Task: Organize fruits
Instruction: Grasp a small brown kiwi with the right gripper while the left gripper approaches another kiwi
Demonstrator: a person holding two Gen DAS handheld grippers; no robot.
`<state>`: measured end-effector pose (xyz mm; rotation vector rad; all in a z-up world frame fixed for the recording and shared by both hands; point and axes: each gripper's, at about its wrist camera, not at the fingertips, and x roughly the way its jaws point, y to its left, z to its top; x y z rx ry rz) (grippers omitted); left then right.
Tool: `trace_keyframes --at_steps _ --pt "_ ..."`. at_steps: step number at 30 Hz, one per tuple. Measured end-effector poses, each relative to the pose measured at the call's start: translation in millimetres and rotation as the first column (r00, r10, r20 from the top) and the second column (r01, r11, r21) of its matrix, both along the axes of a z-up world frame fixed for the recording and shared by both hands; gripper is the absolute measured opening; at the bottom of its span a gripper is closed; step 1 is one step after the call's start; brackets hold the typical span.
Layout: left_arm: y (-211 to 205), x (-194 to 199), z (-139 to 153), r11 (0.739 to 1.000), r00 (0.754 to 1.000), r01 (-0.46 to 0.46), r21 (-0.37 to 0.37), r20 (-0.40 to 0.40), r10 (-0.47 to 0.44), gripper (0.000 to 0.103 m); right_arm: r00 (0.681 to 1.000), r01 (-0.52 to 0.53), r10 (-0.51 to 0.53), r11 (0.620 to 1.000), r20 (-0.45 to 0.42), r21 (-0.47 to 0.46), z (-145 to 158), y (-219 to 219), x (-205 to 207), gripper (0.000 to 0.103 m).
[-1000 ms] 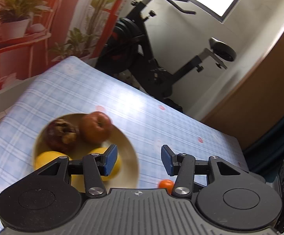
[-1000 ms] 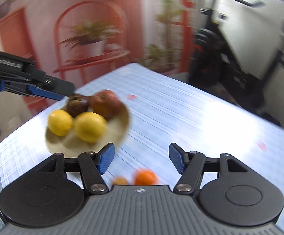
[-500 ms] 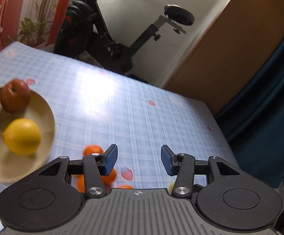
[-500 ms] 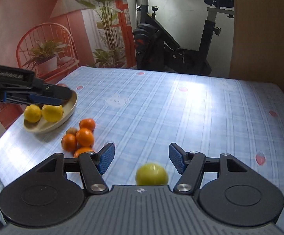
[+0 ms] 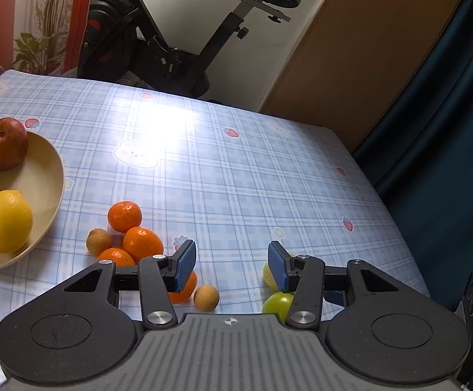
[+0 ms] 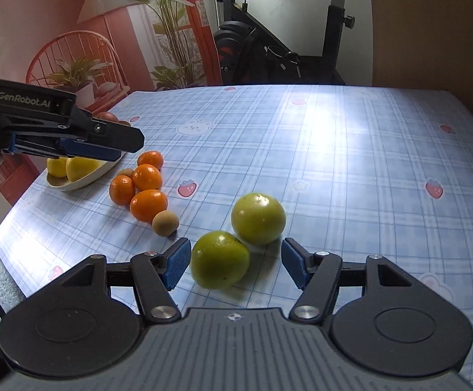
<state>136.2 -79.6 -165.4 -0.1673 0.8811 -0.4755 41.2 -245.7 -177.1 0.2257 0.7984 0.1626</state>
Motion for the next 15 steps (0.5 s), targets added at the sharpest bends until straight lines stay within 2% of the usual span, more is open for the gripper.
trace_keyframes --at_steps 3,7,9,12,13,15 --pt "3.2 -5.5 2.5 0.999 1.000 -0.016 0.042 0.021 0.016 0.051 1.000 -0.002 0.002 1.000 0.010 -0.003 1.5 0.7 1.0 0.065" --pt "19.4 -3.7 3.5 0.996 0.997 -0.075 0.045 0.006 0.074 0.051 0.999 -0.021 0.021 1.000 0.032 0.003 11.0 1.5 7.7 0.065" --pt "29.0 -3.7 5.3 0.994 0.995 -0.094 0.062 0.023 0.092 0.051 0.996 -0.072 0.072 0.997 0.052 0.001 15.6 4.8 13.4 0.058" --pt "45.0 -1.2 7.3 0.989 0.991 -0.136 0.064 0.027 0.134 0.048 0.986 -0.167 0.166 0.986 0.032 0.025 12.4 19.1 27.8 0.052" --pt "49.2 0.9 8.2 0.987 0.989 -0.148 0.067 0.028 0.147 0.044 0.981 -0.192 0.191 0.981 0.026 0.017 10.2 25.8 32.1 0.051" --pt "55.9 3.0 10.5 0.981 0.985 -0.168 0.101 0.051 0.164 0.042 0.973 -0.231 0.231 0.973 0.018 -0.012 6.0 40.3 39.7 0.044"
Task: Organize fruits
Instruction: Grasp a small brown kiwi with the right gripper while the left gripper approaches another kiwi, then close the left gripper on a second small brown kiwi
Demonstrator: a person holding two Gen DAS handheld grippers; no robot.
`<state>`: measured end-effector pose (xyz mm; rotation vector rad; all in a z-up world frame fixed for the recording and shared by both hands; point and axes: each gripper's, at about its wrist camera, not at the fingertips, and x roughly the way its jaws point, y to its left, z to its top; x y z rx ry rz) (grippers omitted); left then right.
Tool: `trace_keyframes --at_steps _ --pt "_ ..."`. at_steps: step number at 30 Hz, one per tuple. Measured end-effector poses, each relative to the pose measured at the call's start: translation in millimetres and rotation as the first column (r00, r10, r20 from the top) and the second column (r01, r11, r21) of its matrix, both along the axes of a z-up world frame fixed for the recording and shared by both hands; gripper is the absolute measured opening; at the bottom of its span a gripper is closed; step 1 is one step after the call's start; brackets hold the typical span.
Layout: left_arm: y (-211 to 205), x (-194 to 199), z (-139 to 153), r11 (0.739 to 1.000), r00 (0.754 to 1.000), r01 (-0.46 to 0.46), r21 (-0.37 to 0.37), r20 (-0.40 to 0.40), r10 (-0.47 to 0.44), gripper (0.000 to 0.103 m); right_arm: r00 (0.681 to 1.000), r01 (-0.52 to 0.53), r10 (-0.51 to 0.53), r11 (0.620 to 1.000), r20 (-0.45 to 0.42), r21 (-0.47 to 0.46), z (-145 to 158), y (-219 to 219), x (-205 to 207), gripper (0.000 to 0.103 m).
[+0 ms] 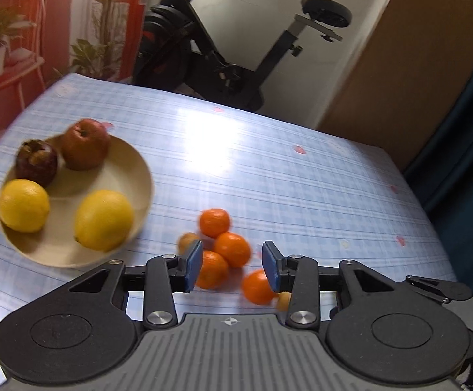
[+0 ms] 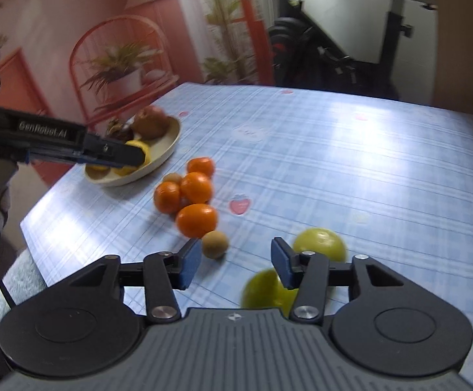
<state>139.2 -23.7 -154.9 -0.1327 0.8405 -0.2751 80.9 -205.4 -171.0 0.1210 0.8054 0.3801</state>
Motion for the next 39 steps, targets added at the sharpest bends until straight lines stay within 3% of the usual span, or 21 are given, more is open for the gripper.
trace_keyframes --at_steps 5,13,16,17,21,23,25,39 --pt "17.0 0.5 0.6 0.998 0.998 -0.041 0.038 0.039 0.040 0.042 1.000 -0.023 0.022 0.999 -0.014 -0.043 -12.0 23.7 13.2 0.042" --pt "29.8 1.5 -12.6 0.998 0.999 -0.051 0.035 0.004 0.051 0.042 0.997 -0.033 0.028 0.997 -0.072 -0.068 -24.5 33.2 36.4 0.042" --pt "26.5 2.4 -17.9 0.999 1.000 -0.019 0.031 -0.012 0.020 0.042 0.994 -0.058 0.052 0.997 -0.096 -0.058 -27.6 37.7 36.8 0.034" --pt "24.3 3.1 -18.1 0.999 1.000 -0.008 0.033 -0.012 0.008 0.042 0.994 -0.064 0.057 0.996 -0.096 -0.063 -28.0 39.0 36.4 0.030" --pt "21.7 11.3 -22.2 1.000 1.000 0.010 0.000 -0.023 -0.010 0.040 0.997 -0.052 0.047 0.995 -0.065 -0.082 -24.7 37.2 35.2 0.030" --pt "20.6 19.4 -22.6 1.000 0.999 0.013 0.014 -0.030 -0.013 0.030 0.999 -0.034 0.030 0.996 -0.042 -0.085 -19.9 31.6 34.6 0.030" --pt "22.9 28.2 -24.5 1.000 0.999 0.009 0.018 -0.038 -0.008 0.027 1.000 -0.010 0.008 0.998 -0.030 -0.068 -14.5 24.1 36.0 0.030" --pt "10.9 66.3 -45.9 0.999 0.988 -0.006 -0.041 -0.152 -0.001 0.026 0.999 0.044 -0.044 0.999 -0.006 -0.005 -12.2 8.0 35.2 0.030"
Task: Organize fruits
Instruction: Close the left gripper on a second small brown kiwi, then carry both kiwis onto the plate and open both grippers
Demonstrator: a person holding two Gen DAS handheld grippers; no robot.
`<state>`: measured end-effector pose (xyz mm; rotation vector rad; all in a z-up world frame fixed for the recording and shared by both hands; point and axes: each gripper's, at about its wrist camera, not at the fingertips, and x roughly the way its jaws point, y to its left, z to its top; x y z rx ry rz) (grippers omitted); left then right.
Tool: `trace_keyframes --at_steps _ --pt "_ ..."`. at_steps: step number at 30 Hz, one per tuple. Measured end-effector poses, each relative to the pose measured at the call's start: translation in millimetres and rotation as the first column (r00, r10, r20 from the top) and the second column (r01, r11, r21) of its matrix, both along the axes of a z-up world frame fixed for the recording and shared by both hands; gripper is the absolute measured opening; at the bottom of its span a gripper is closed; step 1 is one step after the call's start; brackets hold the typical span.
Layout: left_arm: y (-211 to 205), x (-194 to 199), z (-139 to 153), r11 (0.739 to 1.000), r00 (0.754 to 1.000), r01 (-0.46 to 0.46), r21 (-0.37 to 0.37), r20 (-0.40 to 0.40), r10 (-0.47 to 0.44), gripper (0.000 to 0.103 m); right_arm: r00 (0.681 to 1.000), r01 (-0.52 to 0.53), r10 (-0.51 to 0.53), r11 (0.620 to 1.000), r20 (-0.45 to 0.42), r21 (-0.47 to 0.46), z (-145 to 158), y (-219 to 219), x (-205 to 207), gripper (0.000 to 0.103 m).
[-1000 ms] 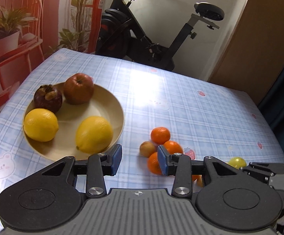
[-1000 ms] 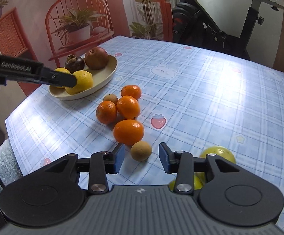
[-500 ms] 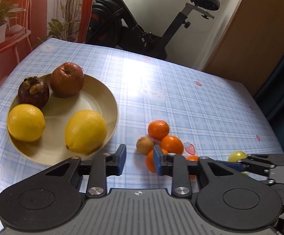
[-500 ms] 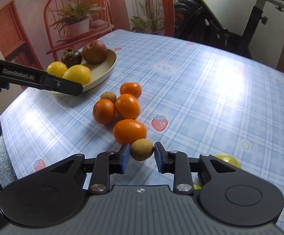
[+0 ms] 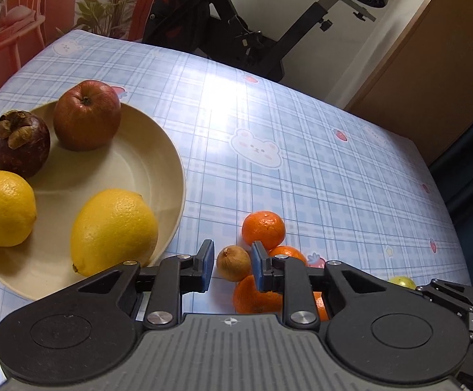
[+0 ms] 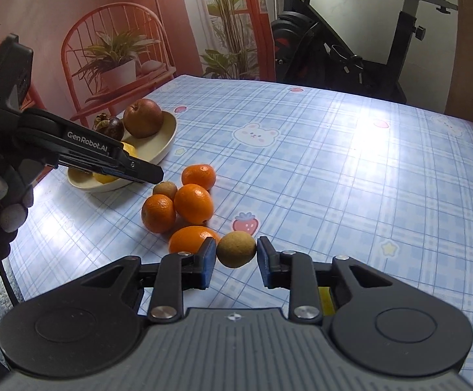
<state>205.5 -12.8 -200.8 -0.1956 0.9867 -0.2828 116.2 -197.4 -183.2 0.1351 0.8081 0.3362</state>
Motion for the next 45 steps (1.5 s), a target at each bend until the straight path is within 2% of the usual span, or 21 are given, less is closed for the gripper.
trace_keyframes --at_steps 3,4,7,12,14,19,28,34,39,42,45 --pt "-2.9 4.0 -5.4 1.000 1.000 0.008 0.020 -0.006 -0.008 0.027 1.000 0.009 -0.009 1.000 0.014 0.005 2.6 -4.1 -1.2 0.030" --pt "-3.8 4.9 -7.3 1.000 1.000 0.011 0.021 -0.010 -0.011 0.030 1.000 0.011 -0.011 1.000 0.017 0.003 3.6 -5.6 -1.9 0.030" --pt "-5.6 6.1 -11.3 1.000 0.999 0.022 0.004 -0.026 -0.022 0.031 1.000 0.017 -0.017 1.000 0.020 0.001 6.0 -9.2 -2.0 0.030" --pt "-7.3 8.7 -18.3 0.999 0.998 0.032 -0.022 -0.051 -0.033 0.030 0.999 0.041 -0.042 0.999 0.018 0.018 6.9 -16.0 -1.7 0.030" --pt "-8.0 8.7 -21.0 0.999 0.998 0.038 -0.031 -0.058 -0.040 0.026 0.999 0.043 -0.043 0.999 0.019 0.017 7.3 -16.2 -2.8 0.030" --pt "-9.0 0.8 -19.5 0.999 0.999 0.026 -0.027 -0.034 -0.027 0.026 0.999 0.046 -0.047 0.999 0.017 0.022 7.2 -16.0 -5.4 0.030" --pt "6.9 -15.3 20.8 1.000 0.998 0.011 -0.010 0.068 -0.010 0.026 0.998 0.006 -0.009 0.999 0.063 0.036 24.7 -6.4 6.7 0.030" --pt "37.7 -15.2 52.3 0.997 0.992 -0.073 -0.039 0.105 0.077 0.026 0.987 -0.053 0.049 0.998 0.150 0.027 55.8 14.2 36.5 0.030" --pt "64.5 -12.1 78.2 0.992 0.980 -0.128 -0.001 0.151 0.127 0.026 0.973 -0.104 0.097 0.994 0.209 0.021 73.5 37.7 59.2 0.030" --pt "81.7 -8.7 85.4 0.987 0.975 -0.159 0.009 0.157 0.155 0.026 0.966 -0.138 0.132 0.990 0.224 0.013 75.6 53.4 71.1 0.030" --pt "91.5 -5.6 81.6 0.984 0.977 -0.175 0.024 0.129 0.170 0.026 0.960 -0.172 0.167 0.985 0.223 0.005 71.3 69.3 81.4 0.030"
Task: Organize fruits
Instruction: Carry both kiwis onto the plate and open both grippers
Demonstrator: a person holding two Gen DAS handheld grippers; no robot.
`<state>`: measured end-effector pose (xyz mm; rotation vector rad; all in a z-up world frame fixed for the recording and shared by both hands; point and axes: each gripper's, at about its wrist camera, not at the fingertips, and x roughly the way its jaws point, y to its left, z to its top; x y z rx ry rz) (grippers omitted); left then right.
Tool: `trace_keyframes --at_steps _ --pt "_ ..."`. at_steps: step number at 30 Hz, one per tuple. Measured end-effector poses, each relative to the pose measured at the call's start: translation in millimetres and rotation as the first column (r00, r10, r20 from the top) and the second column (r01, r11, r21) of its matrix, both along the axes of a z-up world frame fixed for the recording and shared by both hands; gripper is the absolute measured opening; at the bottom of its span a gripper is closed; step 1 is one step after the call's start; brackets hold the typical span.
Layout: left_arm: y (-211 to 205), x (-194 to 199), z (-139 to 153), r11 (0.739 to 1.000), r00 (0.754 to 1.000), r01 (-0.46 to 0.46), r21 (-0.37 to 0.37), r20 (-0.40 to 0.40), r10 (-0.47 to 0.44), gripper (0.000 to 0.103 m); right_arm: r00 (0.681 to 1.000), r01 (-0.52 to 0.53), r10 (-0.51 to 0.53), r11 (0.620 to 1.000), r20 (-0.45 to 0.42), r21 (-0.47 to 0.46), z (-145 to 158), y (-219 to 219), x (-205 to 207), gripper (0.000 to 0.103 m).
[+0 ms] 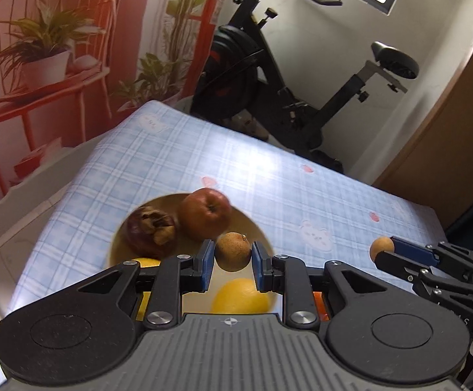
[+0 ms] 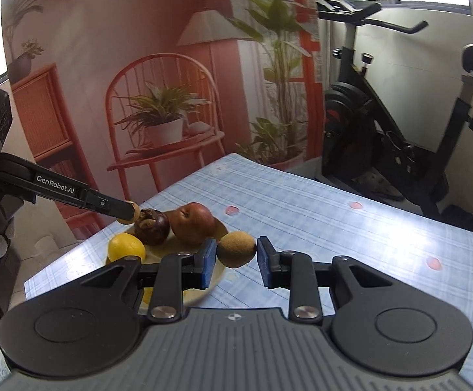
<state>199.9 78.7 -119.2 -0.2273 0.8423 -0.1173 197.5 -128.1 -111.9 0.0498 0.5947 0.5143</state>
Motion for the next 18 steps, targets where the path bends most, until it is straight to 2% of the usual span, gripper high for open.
trace_keyframes --at_steps 4,11,15,18 --pt "8.8 0.7 -12.7 1.000 0.999 -0.004 0.012 -0.039 0.004 0.026 0.999 -0.039 0.038 0.999 -0.033 -0.028 -13.2 18.5 16.1 0.030" --pt "18.8 16.8 -28.4 1.000 0.998 0.013 0.007 -0.058 -0.012 0.026 0.992 -0.094 0.089 0.993 -0.089 -0.065 -29.1 44.5 50.7 0.030" --pt "16.5 25.9 -37.3 0.999 0.997 0.030 -0.013 -0.068 -0.031 0.026 0.983 -0.162 0.147 0.978 -0.111 -0.131 -40.2 61.4 70.8 0.030" --pt "12.6 32.4 -45.9 0.998 0.996 0.056 0.004 -0.073 -0.056 0.026 0.975 -0.199 0.180 0.967 -0.130 -0.156 -51.4 70.3 85.0 0.030"
